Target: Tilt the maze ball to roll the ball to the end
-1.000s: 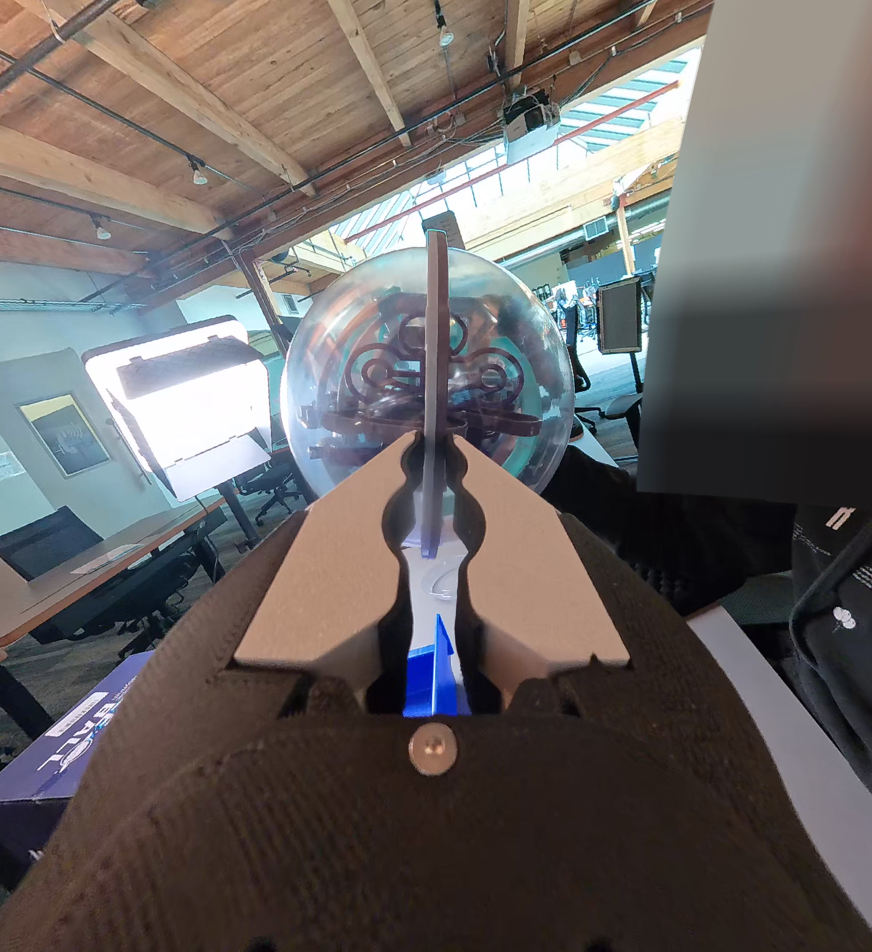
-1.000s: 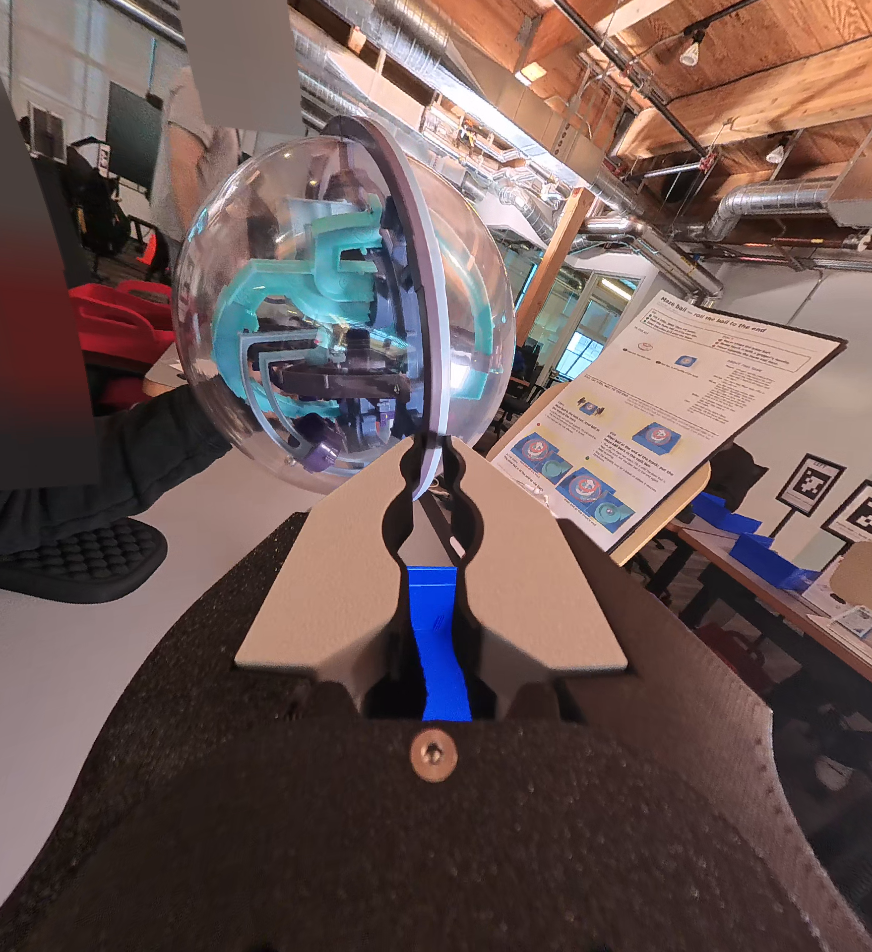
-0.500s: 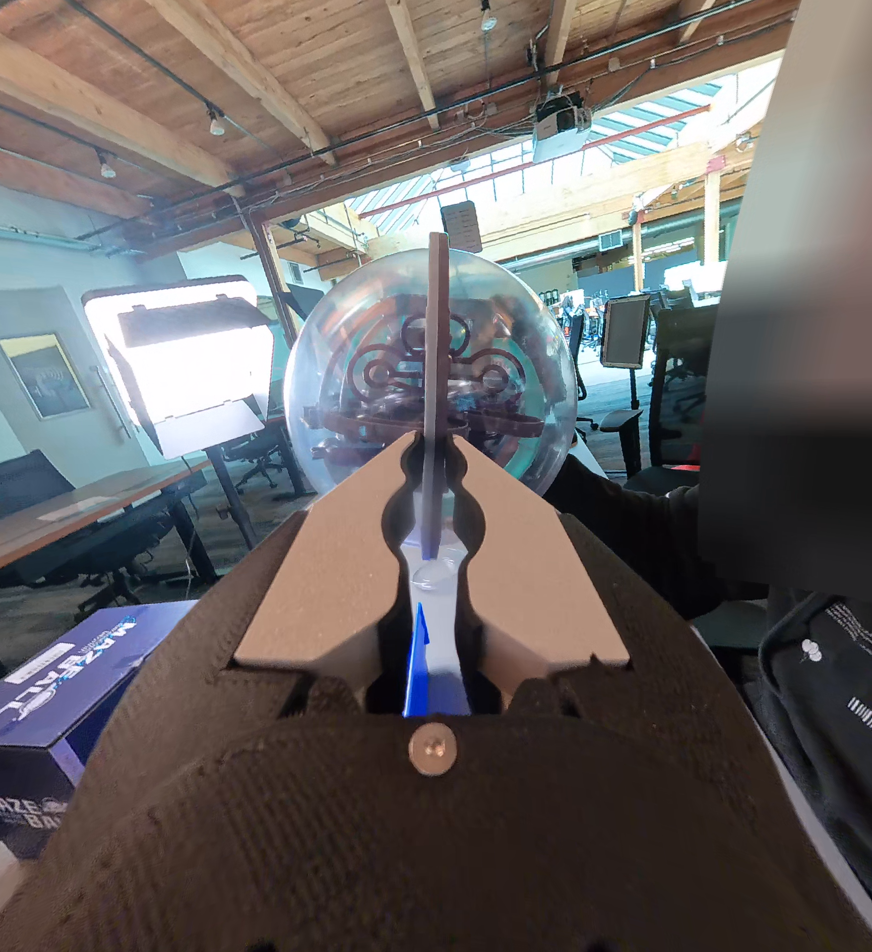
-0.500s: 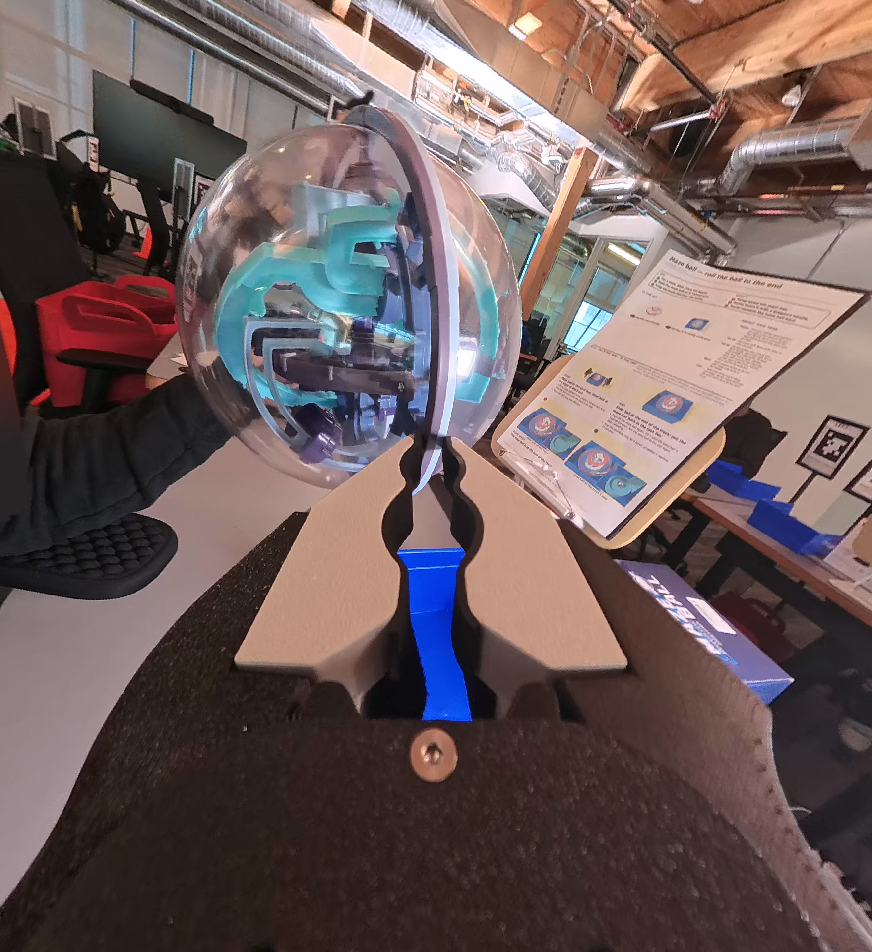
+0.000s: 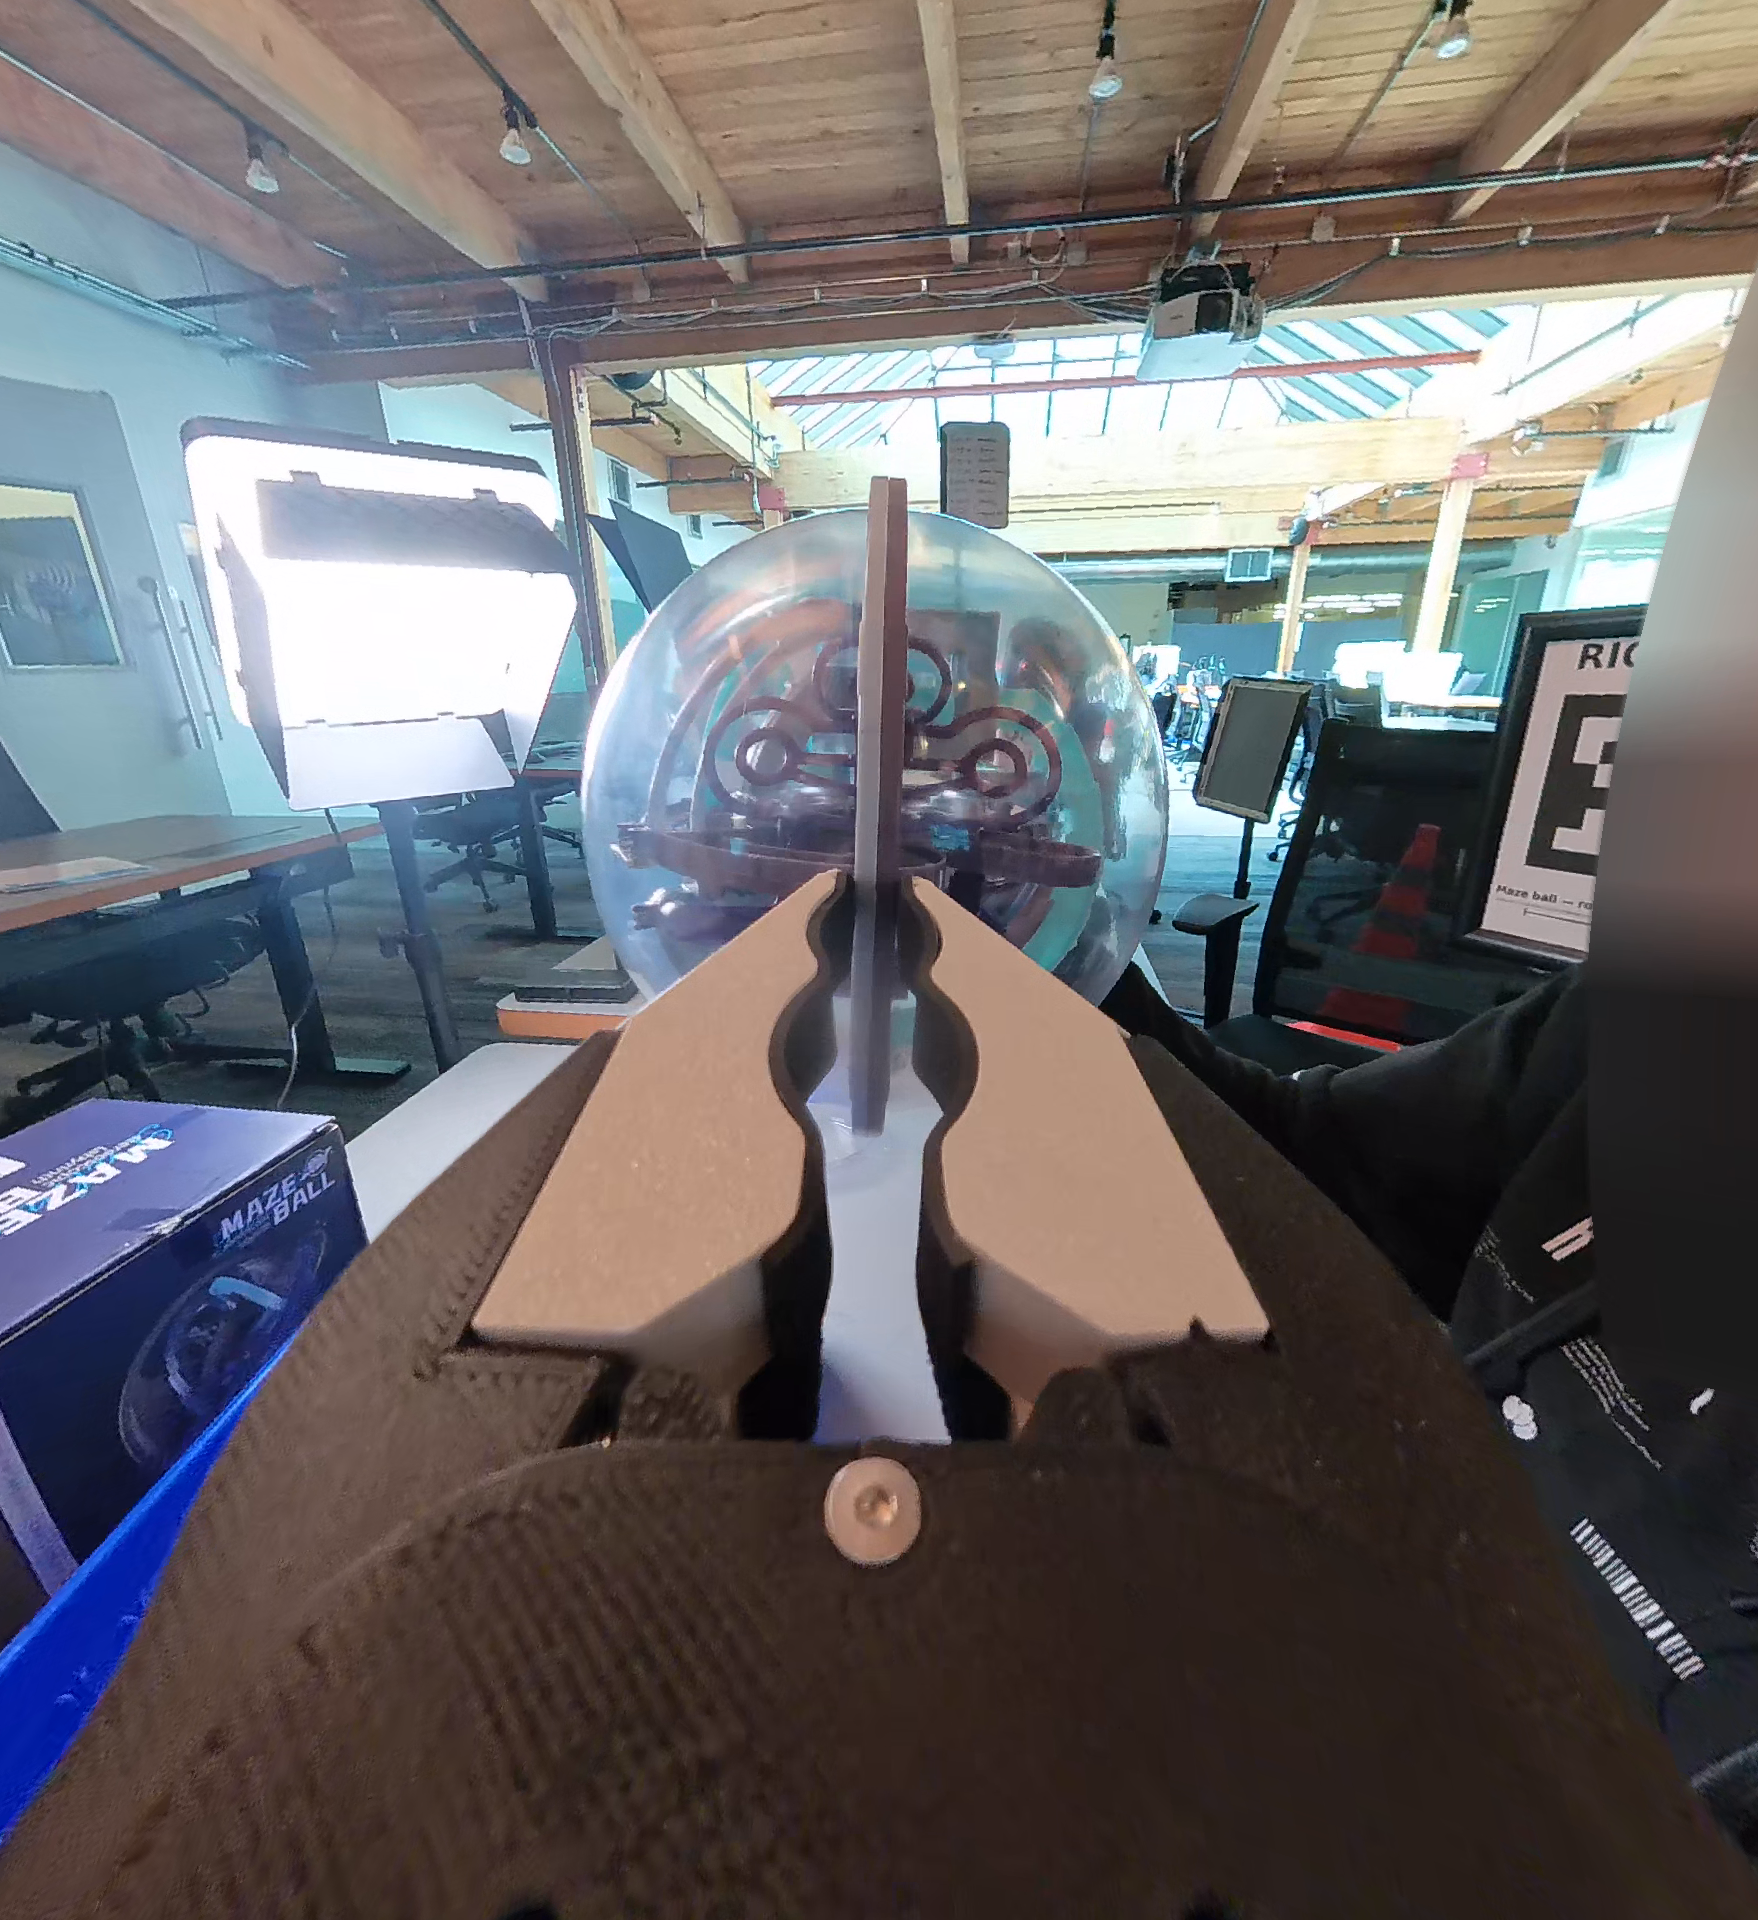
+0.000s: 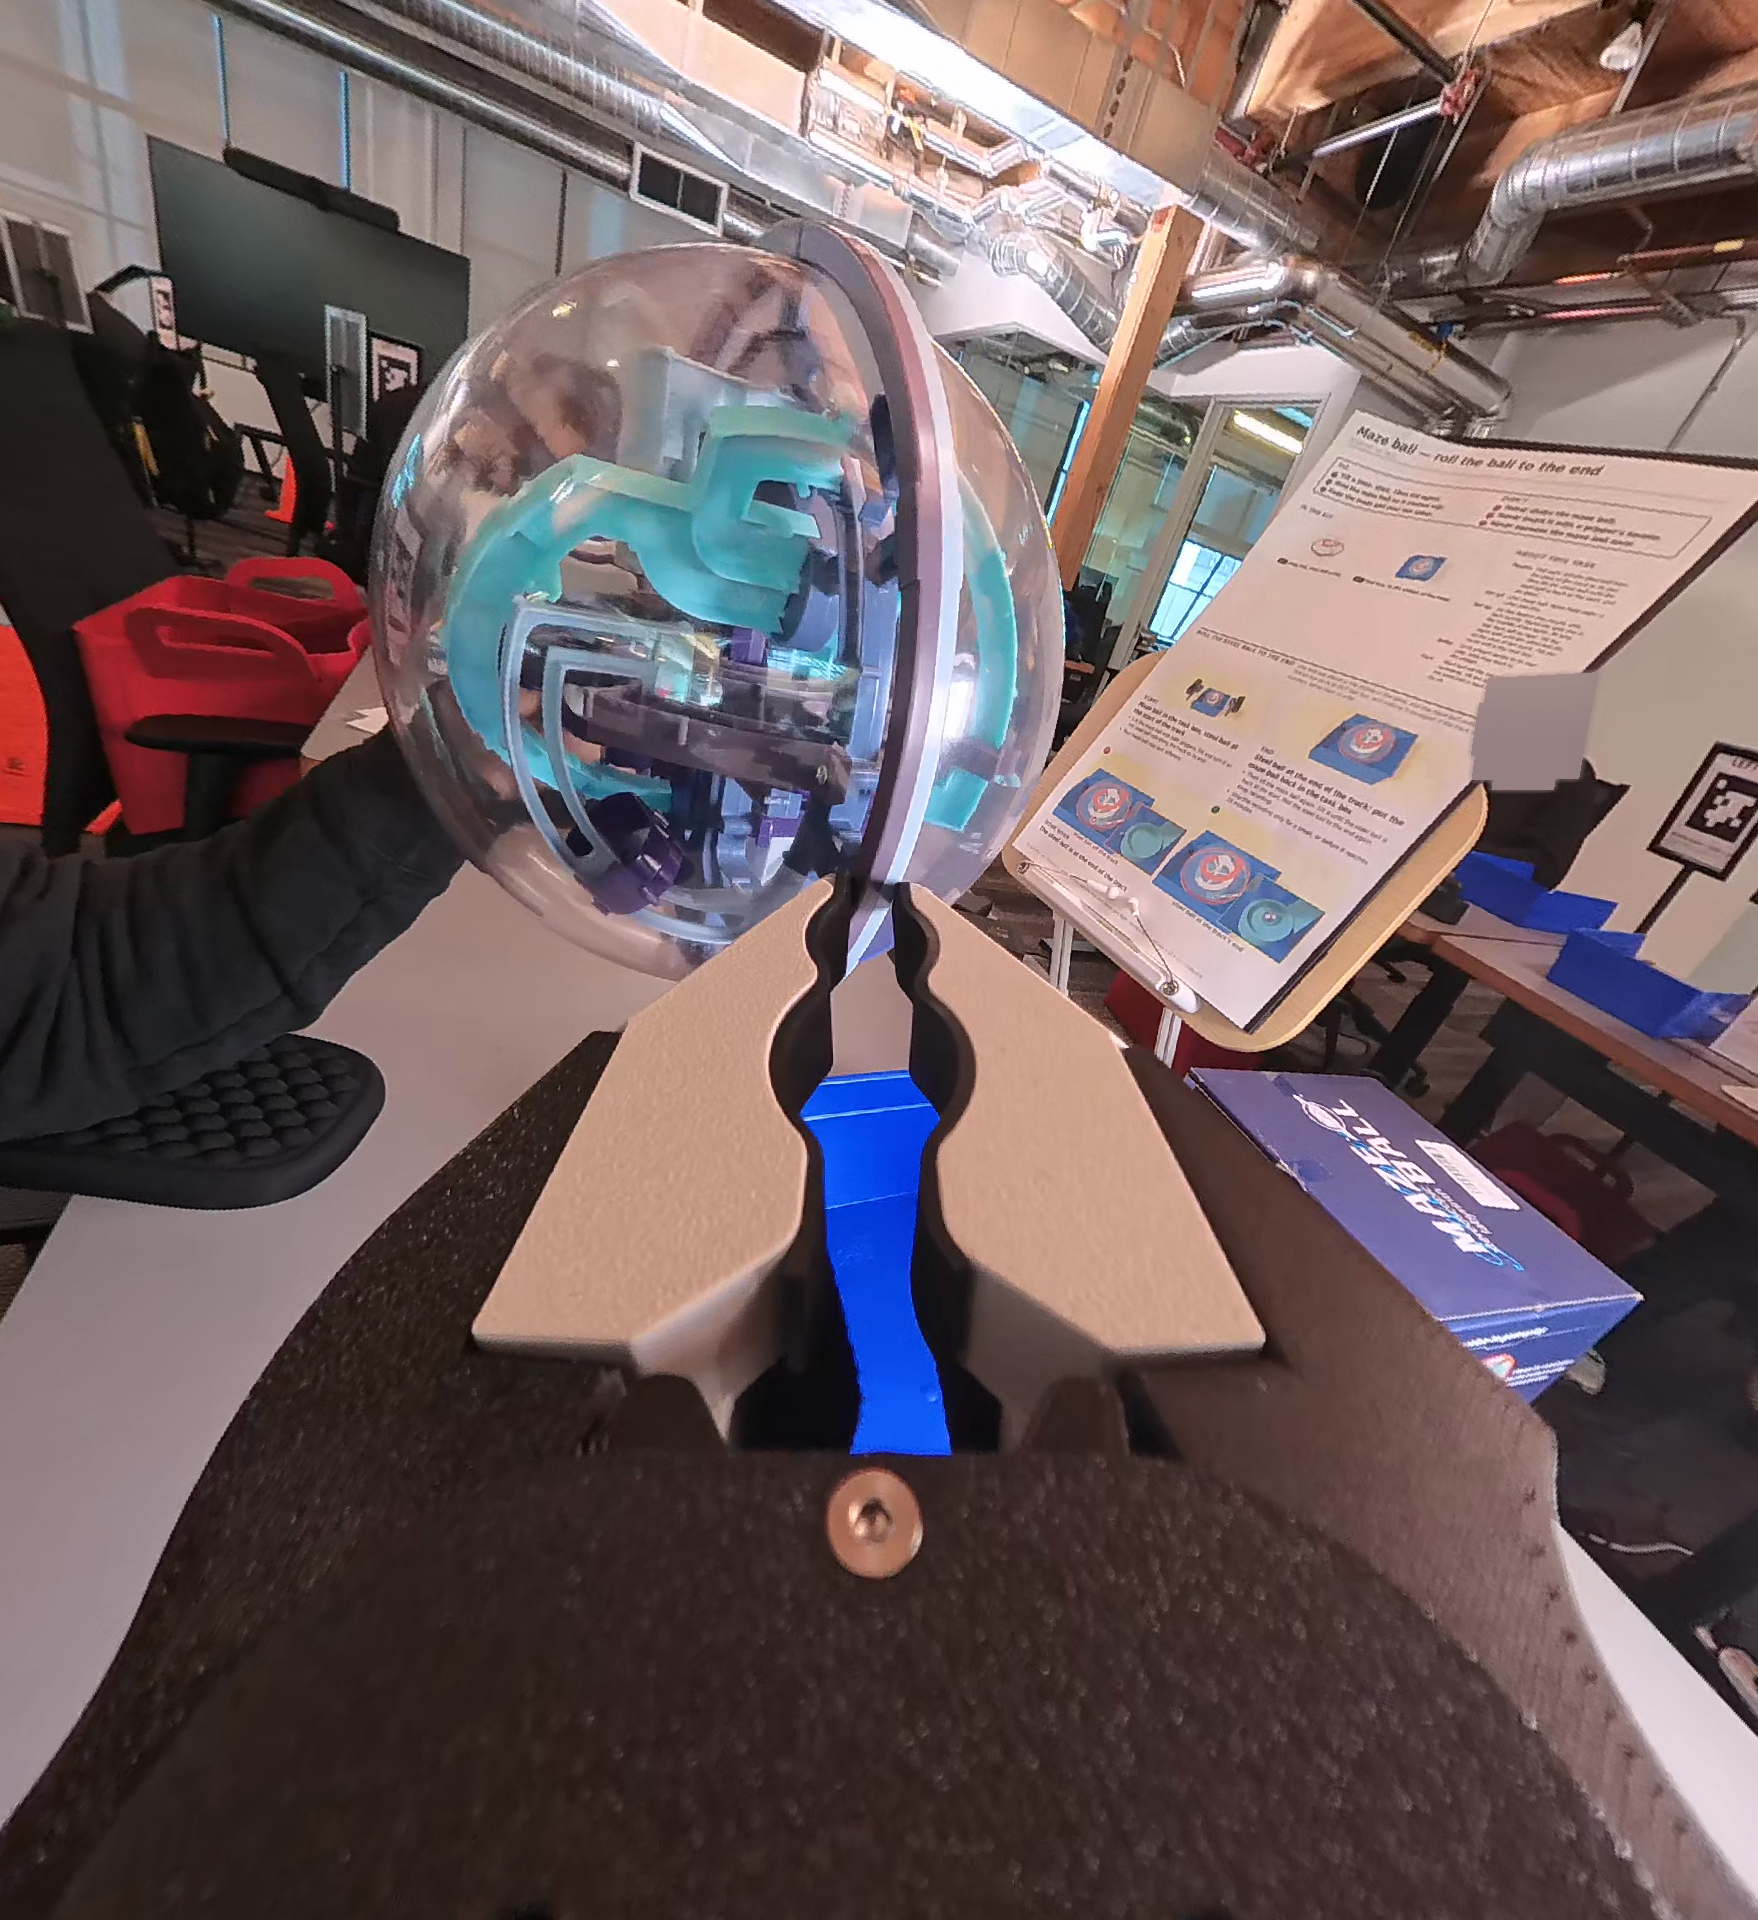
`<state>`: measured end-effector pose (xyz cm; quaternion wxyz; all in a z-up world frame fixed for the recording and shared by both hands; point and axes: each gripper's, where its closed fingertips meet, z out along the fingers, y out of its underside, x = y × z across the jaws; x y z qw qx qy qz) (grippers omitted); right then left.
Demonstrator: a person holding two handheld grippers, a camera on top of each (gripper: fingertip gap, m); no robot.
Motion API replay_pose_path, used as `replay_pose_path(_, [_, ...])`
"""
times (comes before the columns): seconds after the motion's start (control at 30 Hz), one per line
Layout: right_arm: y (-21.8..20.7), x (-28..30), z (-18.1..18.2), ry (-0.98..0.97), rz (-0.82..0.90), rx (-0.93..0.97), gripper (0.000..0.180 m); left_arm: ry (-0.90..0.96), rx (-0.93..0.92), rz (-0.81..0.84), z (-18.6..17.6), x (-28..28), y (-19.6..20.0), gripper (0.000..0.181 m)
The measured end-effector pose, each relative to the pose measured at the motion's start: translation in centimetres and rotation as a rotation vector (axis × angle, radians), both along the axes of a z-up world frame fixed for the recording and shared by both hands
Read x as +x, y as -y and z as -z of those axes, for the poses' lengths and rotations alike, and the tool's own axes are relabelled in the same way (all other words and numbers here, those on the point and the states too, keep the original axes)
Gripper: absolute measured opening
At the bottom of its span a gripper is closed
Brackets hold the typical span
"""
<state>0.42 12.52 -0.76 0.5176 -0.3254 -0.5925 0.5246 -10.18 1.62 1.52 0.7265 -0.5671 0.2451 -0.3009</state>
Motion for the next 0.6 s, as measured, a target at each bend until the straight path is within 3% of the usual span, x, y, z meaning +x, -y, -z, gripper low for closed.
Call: replay_pose_path(0.6, [-0.38,-0.44,0.68,0.036,-0.002,-0.027,0.006,0.049,-0.062,-0.007,0.43,-0.74,-0.63,0.007])
